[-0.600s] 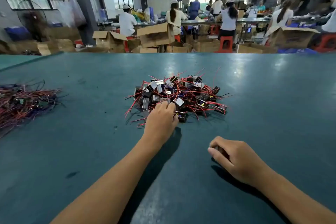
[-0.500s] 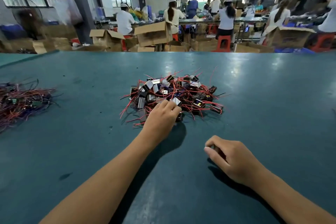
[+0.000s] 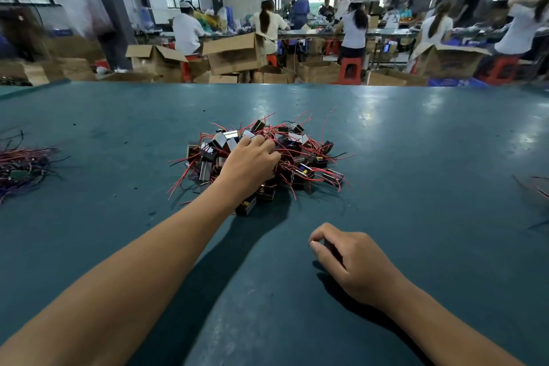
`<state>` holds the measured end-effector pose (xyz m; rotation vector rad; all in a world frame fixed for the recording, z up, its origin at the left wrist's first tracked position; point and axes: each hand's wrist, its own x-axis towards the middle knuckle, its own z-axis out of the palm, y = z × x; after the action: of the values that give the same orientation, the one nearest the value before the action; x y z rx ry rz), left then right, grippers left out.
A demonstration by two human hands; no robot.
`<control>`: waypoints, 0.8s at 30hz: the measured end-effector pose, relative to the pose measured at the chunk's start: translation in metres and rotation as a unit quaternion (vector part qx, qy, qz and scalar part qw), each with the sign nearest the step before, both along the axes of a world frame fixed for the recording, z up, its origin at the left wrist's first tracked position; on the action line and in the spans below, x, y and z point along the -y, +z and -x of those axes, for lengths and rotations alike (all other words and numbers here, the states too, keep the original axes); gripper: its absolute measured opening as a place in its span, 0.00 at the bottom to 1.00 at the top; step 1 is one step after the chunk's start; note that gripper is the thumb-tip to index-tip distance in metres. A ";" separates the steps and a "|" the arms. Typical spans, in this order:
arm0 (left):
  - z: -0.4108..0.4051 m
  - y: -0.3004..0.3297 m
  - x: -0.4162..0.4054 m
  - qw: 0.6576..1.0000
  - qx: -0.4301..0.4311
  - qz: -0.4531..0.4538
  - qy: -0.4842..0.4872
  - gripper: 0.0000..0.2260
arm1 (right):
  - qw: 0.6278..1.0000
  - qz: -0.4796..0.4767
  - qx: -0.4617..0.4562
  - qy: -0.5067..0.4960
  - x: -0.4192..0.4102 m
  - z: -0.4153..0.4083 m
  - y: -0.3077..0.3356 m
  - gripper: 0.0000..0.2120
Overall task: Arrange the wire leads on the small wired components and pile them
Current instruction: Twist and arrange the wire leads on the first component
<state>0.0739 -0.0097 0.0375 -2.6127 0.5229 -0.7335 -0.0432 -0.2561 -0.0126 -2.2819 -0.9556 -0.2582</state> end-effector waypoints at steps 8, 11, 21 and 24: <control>0.059 0.042 0.020 0.863 0.013 0.479 -0.160 0.12 | 0.999 -0.032 -0.013 -0.011 -0.001 -0.002 -0.002 0.04; 0.087 0.046 0.029 0.707 -0.085 0.672 -0.204 0.10 | 0.997 -0.059 -0.022 -0.035 0.000 -0.003 -0.002 0.04; 0.122 -0.035 0.026 0.591 -0.344 0.712 -0.162 0.12 | 0.932 -0.285 -0.100 -0.202 0.003 -0.016 0.002 0.10; 0.123 -0.041 0.026 0.588 -0.348 0.709 -0.174 0.13 | 0.914 -0.338 -0.182 -0.131 0.001 -0.013 0.003 0.15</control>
<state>-0.0491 -0.0356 -0.0031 -4.4826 0.9229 0.0341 -0.0302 -0.2569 -0.0096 -1.7134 -0.2895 -0.2209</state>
